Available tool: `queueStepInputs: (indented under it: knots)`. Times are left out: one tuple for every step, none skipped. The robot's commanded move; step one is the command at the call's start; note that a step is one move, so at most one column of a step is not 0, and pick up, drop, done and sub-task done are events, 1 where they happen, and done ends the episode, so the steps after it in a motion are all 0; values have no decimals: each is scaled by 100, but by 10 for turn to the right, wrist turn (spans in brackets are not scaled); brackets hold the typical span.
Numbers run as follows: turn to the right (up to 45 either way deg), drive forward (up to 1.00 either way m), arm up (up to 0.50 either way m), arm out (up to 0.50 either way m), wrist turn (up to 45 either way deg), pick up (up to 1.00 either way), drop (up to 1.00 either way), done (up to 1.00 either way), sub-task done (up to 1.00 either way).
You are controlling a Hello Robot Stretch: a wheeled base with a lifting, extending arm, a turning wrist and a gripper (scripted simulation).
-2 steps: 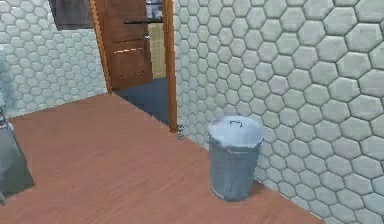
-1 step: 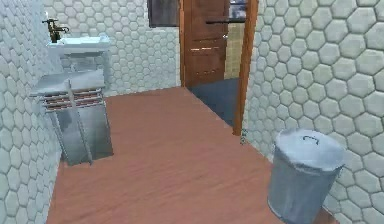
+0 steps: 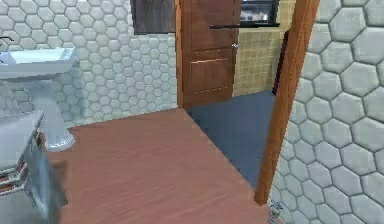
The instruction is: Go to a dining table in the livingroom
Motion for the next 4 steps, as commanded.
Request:
queueStepInputs:
  knots:
    - [0,100,0,0,0,0,0,0,0]
    - [-210,0,0,0,0,0,0,0,0]
    - [0,10,0,0,0,0,0,0,0]
    - [450,0,0,0,0,0,0,0,0]
